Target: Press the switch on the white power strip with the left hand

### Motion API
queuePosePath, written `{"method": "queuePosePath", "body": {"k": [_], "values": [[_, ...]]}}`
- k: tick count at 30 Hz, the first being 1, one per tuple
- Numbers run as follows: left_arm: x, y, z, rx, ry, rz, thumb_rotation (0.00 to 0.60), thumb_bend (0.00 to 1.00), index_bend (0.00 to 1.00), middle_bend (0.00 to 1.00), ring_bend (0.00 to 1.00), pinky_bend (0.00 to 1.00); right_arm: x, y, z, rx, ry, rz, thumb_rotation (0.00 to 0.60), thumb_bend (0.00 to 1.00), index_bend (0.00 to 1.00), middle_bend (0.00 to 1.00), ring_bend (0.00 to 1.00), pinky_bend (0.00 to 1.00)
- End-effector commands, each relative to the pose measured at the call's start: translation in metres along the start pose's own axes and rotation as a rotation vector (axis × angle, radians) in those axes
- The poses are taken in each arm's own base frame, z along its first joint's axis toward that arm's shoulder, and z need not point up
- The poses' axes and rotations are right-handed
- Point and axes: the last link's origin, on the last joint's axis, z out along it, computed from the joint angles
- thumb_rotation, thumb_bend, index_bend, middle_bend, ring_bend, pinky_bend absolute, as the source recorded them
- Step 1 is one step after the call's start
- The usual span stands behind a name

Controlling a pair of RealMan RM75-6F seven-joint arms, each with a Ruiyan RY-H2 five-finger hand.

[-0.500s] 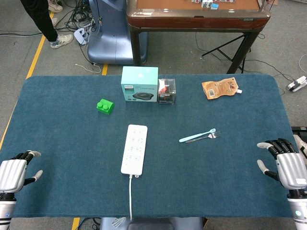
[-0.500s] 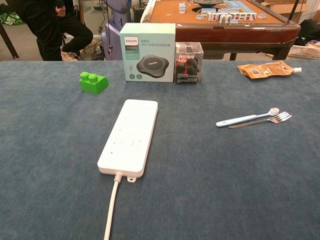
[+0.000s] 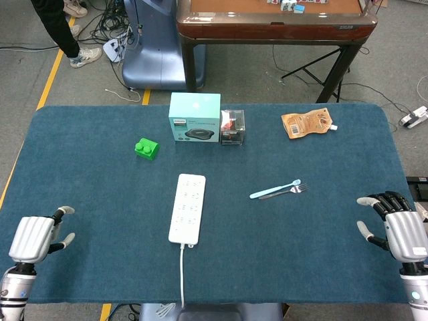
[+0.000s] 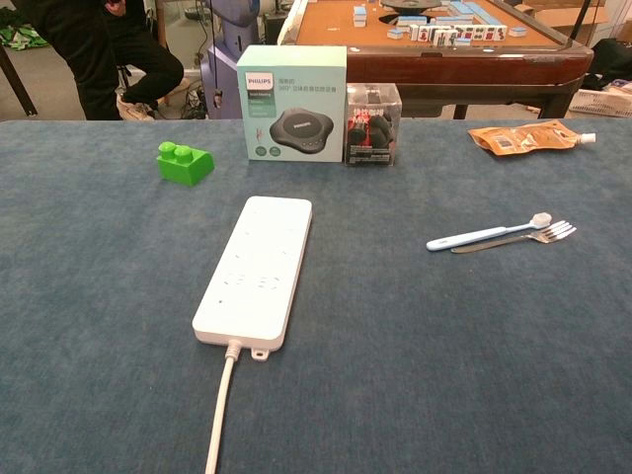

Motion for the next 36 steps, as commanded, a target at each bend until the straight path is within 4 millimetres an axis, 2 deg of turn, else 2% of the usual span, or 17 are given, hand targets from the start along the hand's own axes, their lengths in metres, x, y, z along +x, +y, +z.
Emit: {"method": "queuePosePath", "body": {"k": [1,9,13,17,27,36], "values": [[0.002,0.022,0.011,-0.094,-0.034,0.008,0.600,0.24,0.38,1.00,0.99,1.00,0.001,-0.001,0.001,-0.001,-0.010,-0.015,0.600,0.26,0.36,0.36,0.27,0.22],[0.004,0.075,0.040,-0.300,-0.096,-0.032,0.600,0.57,0.37,1.00,1.00,1.00,0.001,-0.004,0.004,-0.009,-0.011,-0.019,0.600,0.28,0.36,0.36,0.27,0.23],[0.002,0.101,0.051,-0.414,-0.128,0.008,0.600,0.61,0.36,1.00,1.00,1.00,0.003,-0.006,0.005,-0.007,-0.010,-0.022,0.600,0.28,0.36,0.36,0.27,0.24],[0.000,0.121,0.057,-0.498,-0.171,0.053,0.600,0.71,0.36,1.00,1.00,1.00,0.003,-0.005,0.005,-0.014,-0.014,-0.023,0.600,0.28,0.36,0.36,0.27,0.24],[-0.016,0.155,0.064,-0.602,-0.239,0.079,0.600,0.78,0.37,1.00,1.00,1.00,0.001,-0.001,0.004,-0.028,-0.018,-0.021,0.600,0.29,0.36,0.36,0.27,0.24],[-0.033,0.171,0.070,-0.647,-0.288,0.137,0.600,0.78,0.36,1.00,1.00,1.00,0.000,-0.002,0.008,-0.019,-0.019,-0.017,0.600,0.29,0.36,0.36,0.27,0.24]]}}
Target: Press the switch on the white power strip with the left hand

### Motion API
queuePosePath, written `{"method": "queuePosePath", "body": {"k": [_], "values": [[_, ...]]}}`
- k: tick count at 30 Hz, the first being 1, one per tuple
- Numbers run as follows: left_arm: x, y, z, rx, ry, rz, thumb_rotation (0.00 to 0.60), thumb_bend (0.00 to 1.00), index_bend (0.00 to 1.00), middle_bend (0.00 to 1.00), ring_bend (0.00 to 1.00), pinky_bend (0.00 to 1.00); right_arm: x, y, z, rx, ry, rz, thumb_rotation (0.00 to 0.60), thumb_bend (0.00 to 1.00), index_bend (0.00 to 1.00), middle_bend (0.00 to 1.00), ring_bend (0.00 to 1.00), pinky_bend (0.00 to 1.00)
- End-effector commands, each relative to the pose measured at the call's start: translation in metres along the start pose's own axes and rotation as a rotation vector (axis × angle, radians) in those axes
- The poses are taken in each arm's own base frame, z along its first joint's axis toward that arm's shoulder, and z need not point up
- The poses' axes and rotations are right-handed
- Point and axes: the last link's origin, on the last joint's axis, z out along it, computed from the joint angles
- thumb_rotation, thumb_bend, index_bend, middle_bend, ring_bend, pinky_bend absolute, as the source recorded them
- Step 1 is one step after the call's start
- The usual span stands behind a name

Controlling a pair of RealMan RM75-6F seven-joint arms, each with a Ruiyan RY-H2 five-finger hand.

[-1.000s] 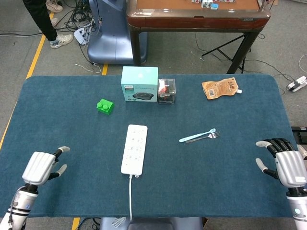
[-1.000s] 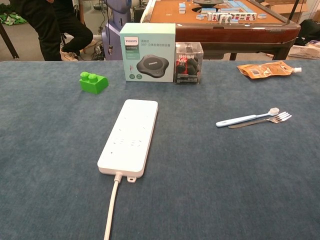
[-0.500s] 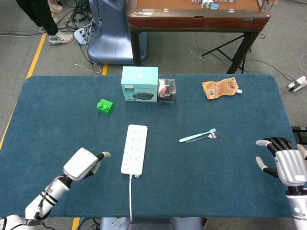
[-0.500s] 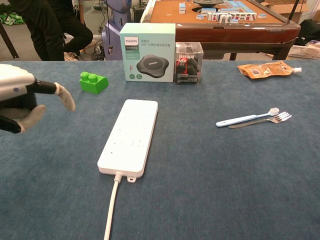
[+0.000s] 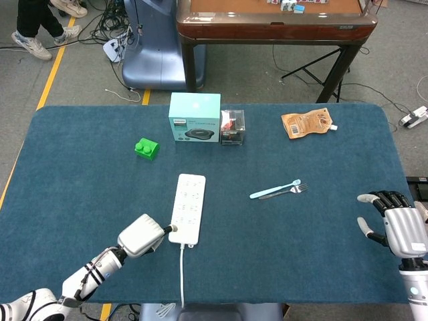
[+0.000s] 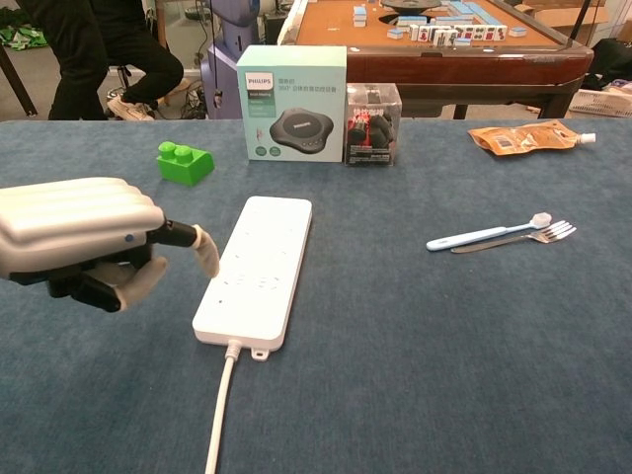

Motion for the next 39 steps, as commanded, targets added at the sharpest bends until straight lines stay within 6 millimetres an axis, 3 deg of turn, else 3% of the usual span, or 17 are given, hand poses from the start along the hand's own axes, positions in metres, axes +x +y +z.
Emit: {"method": "queuePosePath", "body": {"k": [1,39], "values": [[-0.004,0.000,0.007,0.004,-0.021,0.019,0.600,0.78,0.35,1.00,1.00,1.00,-0.001,-0.001,0.000,0.003,-0.003,0.001,0.600,0.29,0.36,0.36,0.27,0.24],[-0.015,0.010,0.027,0.015,-0.075,-0.001,0.600,0.78,0.34,1.00,1.00,1.00,-0.012,-0.004,0.006,0.008,-0.035,-0.006,0.600,0.29,0.36,0.36,0.27,0.24]]}}
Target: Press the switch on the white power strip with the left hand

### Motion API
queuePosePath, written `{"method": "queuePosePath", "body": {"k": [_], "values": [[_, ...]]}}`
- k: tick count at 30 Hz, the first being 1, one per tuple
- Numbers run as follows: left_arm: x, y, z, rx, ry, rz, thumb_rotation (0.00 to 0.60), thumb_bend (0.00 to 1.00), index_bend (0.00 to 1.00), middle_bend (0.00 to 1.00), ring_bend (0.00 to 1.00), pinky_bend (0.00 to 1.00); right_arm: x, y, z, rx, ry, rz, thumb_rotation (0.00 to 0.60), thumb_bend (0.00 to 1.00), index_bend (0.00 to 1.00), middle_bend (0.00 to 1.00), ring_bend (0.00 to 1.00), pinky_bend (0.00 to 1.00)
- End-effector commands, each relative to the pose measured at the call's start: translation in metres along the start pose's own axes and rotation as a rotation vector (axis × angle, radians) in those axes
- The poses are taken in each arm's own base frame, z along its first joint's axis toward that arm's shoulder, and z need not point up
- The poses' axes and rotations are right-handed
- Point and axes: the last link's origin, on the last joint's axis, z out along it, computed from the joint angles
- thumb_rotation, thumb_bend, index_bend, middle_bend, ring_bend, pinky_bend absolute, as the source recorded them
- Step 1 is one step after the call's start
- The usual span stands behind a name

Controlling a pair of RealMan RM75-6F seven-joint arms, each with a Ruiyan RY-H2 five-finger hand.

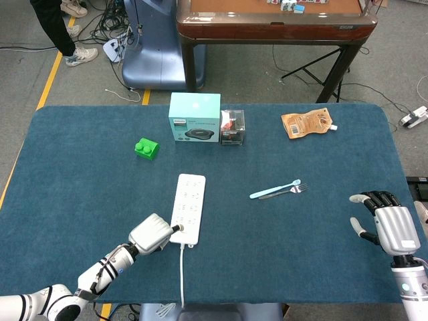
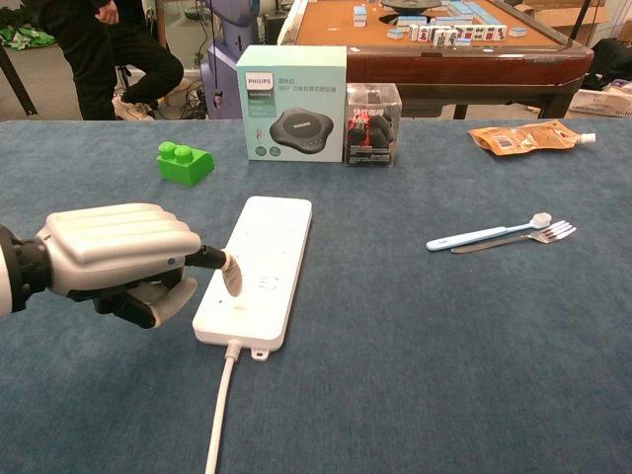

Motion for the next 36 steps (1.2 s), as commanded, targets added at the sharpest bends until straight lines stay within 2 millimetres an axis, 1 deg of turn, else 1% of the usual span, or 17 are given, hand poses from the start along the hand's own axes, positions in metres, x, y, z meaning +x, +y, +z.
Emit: {"method": "queuePosePath", "body": {"k": [1,11,20,31,34,36], "values": [[-0.001,0.001,0.001,-0.001,-0.003,0.003,0.600,0.78,0.34,1.00,1.00,1.00,0.000,0.000,0.000,-0.001,0.000,0.001,0.600,0.29,0.36,0.36,0.27,0.24],[0.000,0.002,0.005,0.015,0.015,-0.019,0.600,0.78,0.34,1.00,1.00,1.00,0.000,0.001,-0.002,-0.006,0.000,0.002,0.600,0.29,0.36,0.36,0.27,0.24],[-0.009,0.006,0.006,0.001,-0.016,-0.001,0.600,0.78,0.34,1.00,1.00,1.00,-0.003,0.005,-0.004,-0.018,-0.003,0.007,0.600,0.29,0.36,0.36,0.27,0.24],[-0.015,0.004,0.006,0.010,-0.033,0.007,0.600,0.78,0.34,1.00,1.00,1.00,-0.005,0.005,-0.003,-0.014,-0.011,0.009,0.600,0.29,0.36,0.36,0.27,0.24],[-0.013,0.005,0.005,0.006,-0.022,0.000,0.600,0.78,0.34,1.00,1.00,1.00,-0.005,0.004,-0.003,-0.012,-0.011,0.009,0.600,0.29,0.36,0.36,0.27,0.24],[-0.005,0.006,0.003,0.011,0.017,-0.019,0.600,0.78,0.34,1.00,1.00,1.00,-0.005,0.004,-0.002,-0.011,-0.008,0.010,0.600,0.29,0.36,0.36,0.27,0.24]]}}
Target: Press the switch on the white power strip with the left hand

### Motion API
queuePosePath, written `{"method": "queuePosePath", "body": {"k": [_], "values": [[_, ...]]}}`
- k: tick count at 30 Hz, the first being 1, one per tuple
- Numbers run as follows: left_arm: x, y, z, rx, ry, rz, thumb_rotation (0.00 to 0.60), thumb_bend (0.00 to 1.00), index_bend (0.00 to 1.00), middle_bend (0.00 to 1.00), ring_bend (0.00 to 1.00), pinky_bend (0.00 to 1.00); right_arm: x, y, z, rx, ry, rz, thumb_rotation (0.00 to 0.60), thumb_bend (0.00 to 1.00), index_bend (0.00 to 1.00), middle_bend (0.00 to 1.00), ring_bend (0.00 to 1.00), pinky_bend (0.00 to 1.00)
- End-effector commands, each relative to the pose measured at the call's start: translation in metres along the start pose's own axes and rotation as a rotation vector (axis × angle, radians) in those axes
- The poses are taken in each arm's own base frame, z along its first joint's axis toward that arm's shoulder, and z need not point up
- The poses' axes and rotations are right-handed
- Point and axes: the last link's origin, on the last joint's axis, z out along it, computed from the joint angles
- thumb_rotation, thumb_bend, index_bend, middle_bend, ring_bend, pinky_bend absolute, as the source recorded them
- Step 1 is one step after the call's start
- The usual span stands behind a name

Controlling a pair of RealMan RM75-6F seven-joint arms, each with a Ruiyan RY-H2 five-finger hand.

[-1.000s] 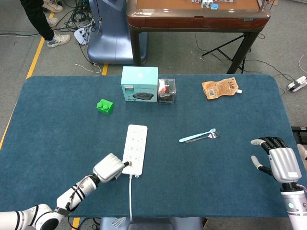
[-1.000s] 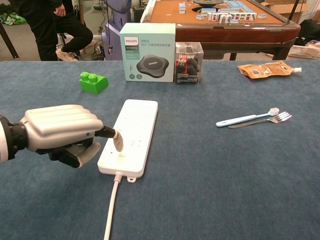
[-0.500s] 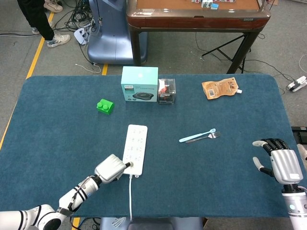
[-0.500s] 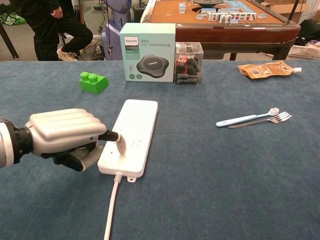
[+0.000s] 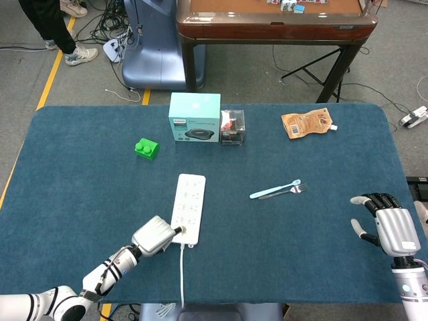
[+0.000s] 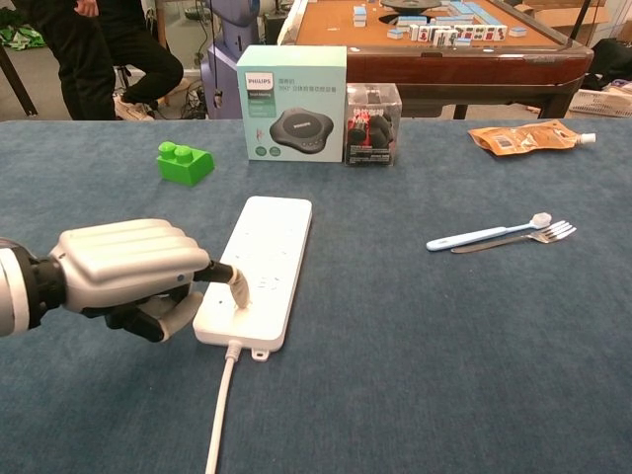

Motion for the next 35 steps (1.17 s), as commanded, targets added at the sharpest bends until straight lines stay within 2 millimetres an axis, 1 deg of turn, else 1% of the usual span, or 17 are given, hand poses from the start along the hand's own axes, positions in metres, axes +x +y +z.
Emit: {"method": "queuePosePath", "body": {"k": [1,5,9,13,17,19,22,24,25,27,29,31,35], "values": [[0.013,0.000,-0.004,0.010,0.059,-0.030,0.600,0.78,0.34,1.00,1.00,1.00,0.001,0.000,0.000,0.001,0.003,0.001,0.600,0.29,0.36,0.36,0.27,0.24],[0.029,-0.009,-0.015,0.048,0.123,-0.056,0.600,0.78,0.34,1.00,1.00,1.00,0.002,-0.001,0.001,0.007,0.005,0.001,0.600,0.29,0.36,0.36,0.27,0.24],[0.037,-0.026,-0.034,0.129,0.169,-0.086,0.600,0.77,0.34,1.00,1.00,1.00,0.003,-0.003,0.002,0.013,0.003,0.000,0.600,0.29,0.36,0.36,0.27,0.24],[0.038,-0.045,-0.057,0.224,0.206,-0.123,0.600,0.73,0.32,1.00,0.99,1.00,0.003,-0.006,0.004,0.025,0.002,0.001,0.600,0.29,0.36,0.36,0.27,0.24],[0.035,-0.061,-0.081,0.320,0.229,-0.152,0.600,0.73,0.30,0.99,0.94,1.00,0.004,-0.009,0.006,0.038,0.003,-0.001,0.600,0.29,0.36,0.36,0.27,0.24],[0.032,-0.069,-0.094,0.370,0.244,-0.143,0.600,0.72,0.29,0.94,0.88,1.00,0.005,-0.012,0.008,0.044,0.004,-0.001,0.600,0.29,0.36,0.36,0.27,0.24],[0.028,-0.080,-0.114,0.453,0.262,-0.123,0.600,0.71,0.28,0.82,0.78,0.99,0.007,-0.014,0.008,0.050,0.006,-0.001,0.600,0.29,0.36,0.36,0.27,0.24],[0.026,-0.086,-0.126,0.503,0.273,-0.123,0.600,0.70,0.28,0.74,0.72,0.96,0.008,-0.014,0.008,0.049,0.007,-0.001,0.600,0.29,0.36,0.36,0.27,0.24],[0.024,-0.089,-0.134,0.534,0.274,-0.125,0.600,0.71,0.28,0.71,0.70,0.95,0.008,-0.014,0.008,0.048,0.007,-0.002,0.600,0.29,0.36,0.36,0.27,0.24],[0.021,-0.094,-0.146,0.579,0.272,-0.119,0.600,0.71,0.28,0.66,0.64,0.89,0.008,-0.014,0.008,0.045,0.007,-0.002,0.600,0.29,0.36,0.36,0.27,0.24],[0.017,-0.099,-0.159,0.633,0.271,-0.107,0.600,0.70,0.28,0.61,0.59,0.83,0.008,-0.015,0.007,0.042,0.006,-0.001,0.600,0.29,0.36,0.36,0.27,0.24],[0.013,-0.102,-0.173,0.684,0.275,-0.104,0.600,0.71,0.30,0.59,0.56,0.78,0.009,-0.015,0.005,0.039,0.007,-0.001,0.600,0.29,0.36,0.36,0.27,0.24],[0.004,-0.108,-0.199,0.767,0.273,-0.099,0.600,0.70,0.32,0.58,0.55,0.76,0.009,-0.014,0.002,0.032,0.009,-0.003,0.600,0.29,0.36,0.36,0.27,0.24]]}}
